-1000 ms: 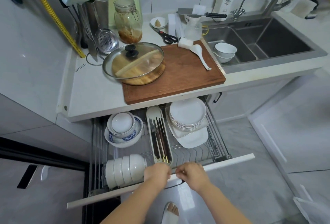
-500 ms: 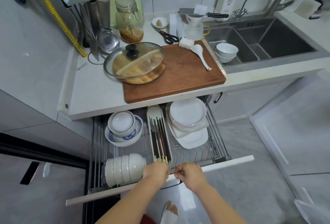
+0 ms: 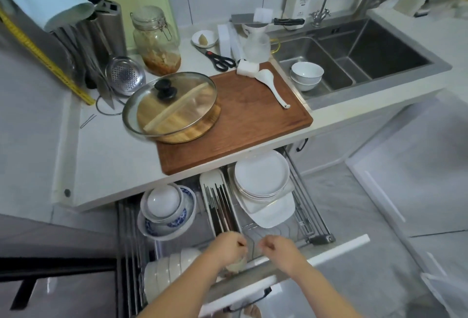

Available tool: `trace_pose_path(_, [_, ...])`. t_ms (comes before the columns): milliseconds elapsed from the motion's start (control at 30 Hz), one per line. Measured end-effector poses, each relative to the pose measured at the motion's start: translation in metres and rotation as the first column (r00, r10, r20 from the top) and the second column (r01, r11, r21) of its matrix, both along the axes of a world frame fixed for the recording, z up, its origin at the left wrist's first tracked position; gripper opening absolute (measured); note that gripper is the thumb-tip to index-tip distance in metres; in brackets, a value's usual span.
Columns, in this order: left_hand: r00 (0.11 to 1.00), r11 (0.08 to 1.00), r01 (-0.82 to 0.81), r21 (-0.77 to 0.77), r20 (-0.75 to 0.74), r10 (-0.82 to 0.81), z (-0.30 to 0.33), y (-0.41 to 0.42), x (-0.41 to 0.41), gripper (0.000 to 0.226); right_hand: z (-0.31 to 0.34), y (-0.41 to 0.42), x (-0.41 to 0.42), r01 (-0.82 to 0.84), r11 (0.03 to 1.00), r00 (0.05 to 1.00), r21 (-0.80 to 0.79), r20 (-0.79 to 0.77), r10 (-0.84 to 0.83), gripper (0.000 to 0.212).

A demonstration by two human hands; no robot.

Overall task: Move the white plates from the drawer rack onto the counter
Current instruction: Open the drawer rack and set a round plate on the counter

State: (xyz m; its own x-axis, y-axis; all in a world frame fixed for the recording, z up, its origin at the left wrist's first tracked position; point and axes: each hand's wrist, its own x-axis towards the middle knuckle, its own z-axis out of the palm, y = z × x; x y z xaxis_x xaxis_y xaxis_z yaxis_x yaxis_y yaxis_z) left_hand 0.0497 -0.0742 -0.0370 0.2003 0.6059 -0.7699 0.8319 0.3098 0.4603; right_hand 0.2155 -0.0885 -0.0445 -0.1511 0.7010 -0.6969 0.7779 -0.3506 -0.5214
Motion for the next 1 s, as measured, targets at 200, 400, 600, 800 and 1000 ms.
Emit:
trace_pose_path(200, [0.947, 0.947, -0.31, 0.083, 0.12, 0.299, -0.007, 0.072, 0.009, 0.043, -0.015, 0.051, 0.009, 0.459, 0.888, 0.886, -0.037, -0.052, -0.46, 0.036])
trace_pose_path(400, [0.898, 0.891, -0.437, 0.124, 0.11, 0.425, -0.038, 0.129, 0.02, 0.049, -0.03, 0.103, 0.006, 0.66, 0.749, 0.74, -0.06, -0.12, -0.661, 0.058])
trace_pose_path(600, [0.846, 0.838, -0.533, 0.115, 0.069, 0.528, -0.064, 0.169, 0.03, 0.058, -0.046, 0.141, 0.001, 0.741, 0.671, 0.67, 0.028, -0.094, -0.736, 0.042])
trace_pose_path(800, [0.776, 0.772, -0.63, 0.084, 0.014, 0.631, -0.084, 0.18, 0.041, 0.064, -0.06, 0.157, -0.001, 0.837, 0.546, 0.542, -0.011, -0.108, -0.833, 0.065])
trace_pose_path(1000, [0.704, 0.7, -0.71, 0.071, 0.055, 0.708, -0.092, 0.172, 0.049, 0.068, -0.069, 0.157, 0.003, 0.829, 0.559, 0.557, 0.011, -0.087, -0.826, 0.064])
